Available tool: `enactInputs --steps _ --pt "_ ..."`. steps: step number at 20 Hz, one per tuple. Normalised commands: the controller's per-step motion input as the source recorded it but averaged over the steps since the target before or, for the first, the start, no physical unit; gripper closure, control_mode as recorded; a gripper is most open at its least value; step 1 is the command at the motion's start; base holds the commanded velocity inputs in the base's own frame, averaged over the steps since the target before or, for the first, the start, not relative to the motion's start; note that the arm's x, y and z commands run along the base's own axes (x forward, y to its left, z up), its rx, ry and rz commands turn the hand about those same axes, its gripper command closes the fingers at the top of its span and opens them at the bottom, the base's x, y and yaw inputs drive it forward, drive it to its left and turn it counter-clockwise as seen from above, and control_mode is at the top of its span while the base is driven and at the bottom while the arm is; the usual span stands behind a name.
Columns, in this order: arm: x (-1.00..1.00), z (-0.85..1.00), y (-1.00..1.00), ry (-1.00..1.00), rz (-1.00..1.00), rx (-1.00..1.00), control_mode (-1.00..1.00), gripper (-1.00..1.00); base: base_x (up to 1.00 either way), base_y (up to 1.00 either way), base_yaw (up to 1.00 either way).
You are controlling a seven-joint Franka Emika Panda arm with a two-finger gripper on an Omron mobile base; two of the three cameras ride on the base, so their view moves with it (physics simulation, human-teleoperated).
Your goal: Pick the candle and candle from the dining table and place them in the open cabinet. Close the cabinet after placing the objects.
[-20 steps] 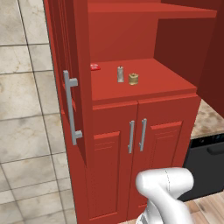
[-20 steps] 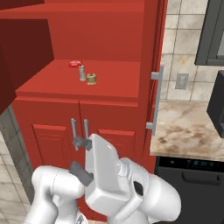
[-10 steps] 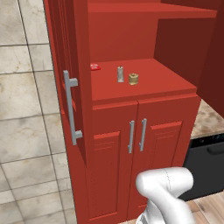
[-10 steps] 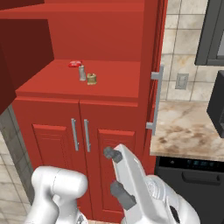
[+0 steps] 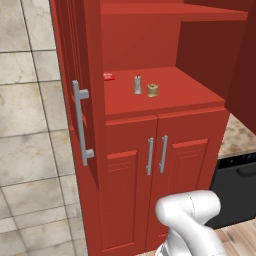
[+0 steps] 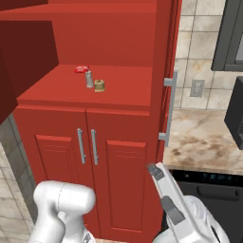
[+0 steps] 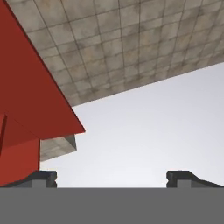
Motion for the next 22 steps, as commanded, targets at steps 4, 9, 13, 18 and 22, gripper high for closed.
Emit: enactInputs --steps 4,9,13,18,22 --pt "0.65 -0.46 -0.25 0.14 -0.02 -0.03 -1.0 -1.0 0.0 0.0 0.0" --pt "0.81 -0.29 -0.47 0.15 0.0 0.0 -1.0 -1.0 0.0 0.0 0.0" --pt "0.87 -0.28 -0.55 0.13 0.0 0.0 -1.0 -1.0 0.0 0.0 0.0" --pt "0.8 -0.29 -0.65 0.09 0.0 0.0 -1.0 -1.0 0.0 0.0 0.0" --pt "0.82 -0.3 -0.71 0.09 0.0 0.0 -1.0 -1.0 0.0 0.0 0.0"
